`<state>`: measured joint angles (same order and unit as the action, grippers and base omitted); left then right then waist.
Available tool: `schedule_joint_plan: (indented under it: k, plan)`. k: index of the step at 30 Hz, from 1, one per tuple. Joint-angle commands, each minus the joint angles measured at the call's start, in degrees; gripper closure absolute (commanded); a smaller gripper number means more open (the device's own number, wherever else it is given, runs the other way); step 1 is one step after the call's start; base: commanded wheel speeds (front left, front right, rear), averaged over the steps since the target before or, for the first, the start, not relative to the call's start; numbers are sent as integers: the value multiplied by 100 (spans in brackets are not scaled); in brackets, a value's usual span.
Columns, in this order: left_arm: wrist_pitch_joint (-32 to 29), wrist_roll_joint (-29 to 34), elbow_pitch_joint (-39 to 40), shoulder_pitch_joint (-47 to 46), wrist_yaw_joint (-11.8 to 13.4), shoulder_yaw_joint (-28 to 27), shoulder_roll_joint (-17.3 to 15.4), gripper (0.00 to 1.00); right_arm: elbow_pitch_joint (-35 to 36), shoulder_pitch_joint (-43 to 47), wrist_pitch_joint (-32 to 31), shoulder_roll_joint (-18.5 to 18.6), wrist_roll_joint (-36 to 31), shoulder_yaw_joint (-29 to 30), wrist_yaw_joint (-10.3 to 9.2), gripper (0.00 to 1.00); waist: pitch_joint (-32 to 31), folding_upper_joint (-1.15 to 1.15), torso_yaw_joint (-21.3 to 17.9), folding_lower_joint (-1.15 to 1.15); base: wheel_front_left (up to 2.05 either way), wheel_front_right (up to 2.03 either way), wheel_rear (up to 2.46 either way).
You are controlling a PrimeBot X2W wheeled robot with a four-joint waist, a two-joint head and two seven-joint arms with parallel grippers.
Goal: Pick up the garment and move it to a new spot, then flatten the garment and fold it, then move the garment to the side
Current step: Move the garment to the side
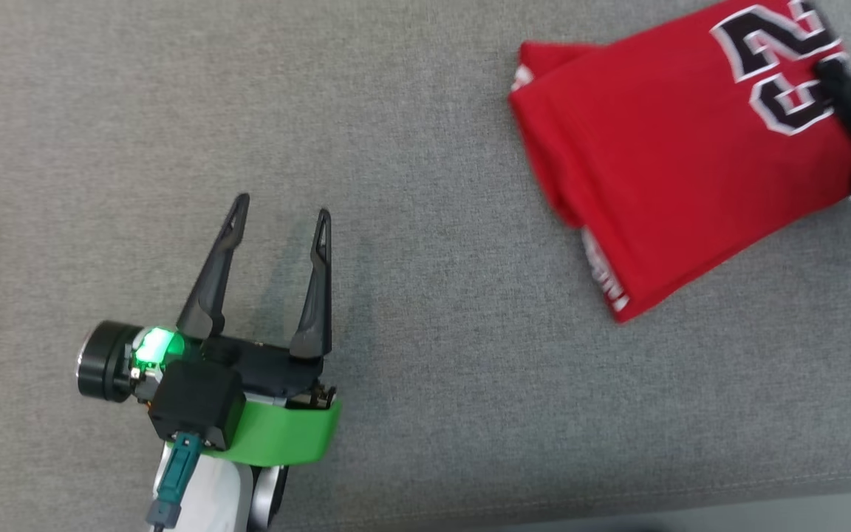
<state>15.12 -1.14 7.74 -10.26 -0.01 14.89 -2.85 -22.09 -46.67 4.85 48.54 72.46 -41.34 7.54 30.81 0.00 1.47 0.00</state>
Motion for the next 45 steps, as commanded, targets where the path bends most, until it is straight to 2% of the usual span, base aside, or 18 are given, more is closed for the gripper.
schedule_joint_plan:
  k: [1, 12, 22, 28, 29, 30, 32, 36, 45]
  plan:
    - [2, 48, 81, -172, -23, -6, -29, 0, -36, -139, 58, 116, 18, 50, -11, 100, 419, 0, -178, 0, 0, 0, 0]
    - [2, 204, 529, -584, -133, 55, -236, 0, -453, -604, 716, 1189, -76, 555, -10, 100, 1129, 0, -498, 0, 0, 0, 0]
    - [2, 318, 713, -734, -143, 120, -493, 0, -823, -769, 943, 1931, -211, 1026, -11, 100, 1603, 0, -584, 0, 0, 0, 0]
    - [-4, 279, 689, -814, -123, 197, -530, 0, -1074, -881, 997, 2195, -402, 1161, -11, 100, 1708, 0, -535, 0, 0, 0, 0]
    - [-4, 270, 682, -836, -118, 216, -529, 0, -1120, -918, 1005, 2157, -456, 1166, -11, 71, 1703, 0, -526, 0, 0, 0, 0]
    - [-4, 267, 675, -851, -116, 233, -528, 0, -1165, -952, 1013, 2129, -519, 1169, -11, 0, 1692, 0, -516, 0, 0, 0, 0]
    - [-4, 261, 655, -885, -117, 288, -508, 0, -1248, -1058, 1024, 2029, -699, 1161, -11, 0, 1630, 0, -480, 0, 0, 0, 0]
    - [-4, 224, 606, -836, -64, 358, -460, 0, -1296, -1182, 1032, 1576, -1312, 1161, -10, 0, 1339, 0, -403, 0, 0, 0, 0]
    - [1, -23, 382, -381, 151, 308, -354, 0, -758, -204, 1037, -171, -2409, 1449, -11, 0, 100, 0, -281, 0, 0, 0, 0]
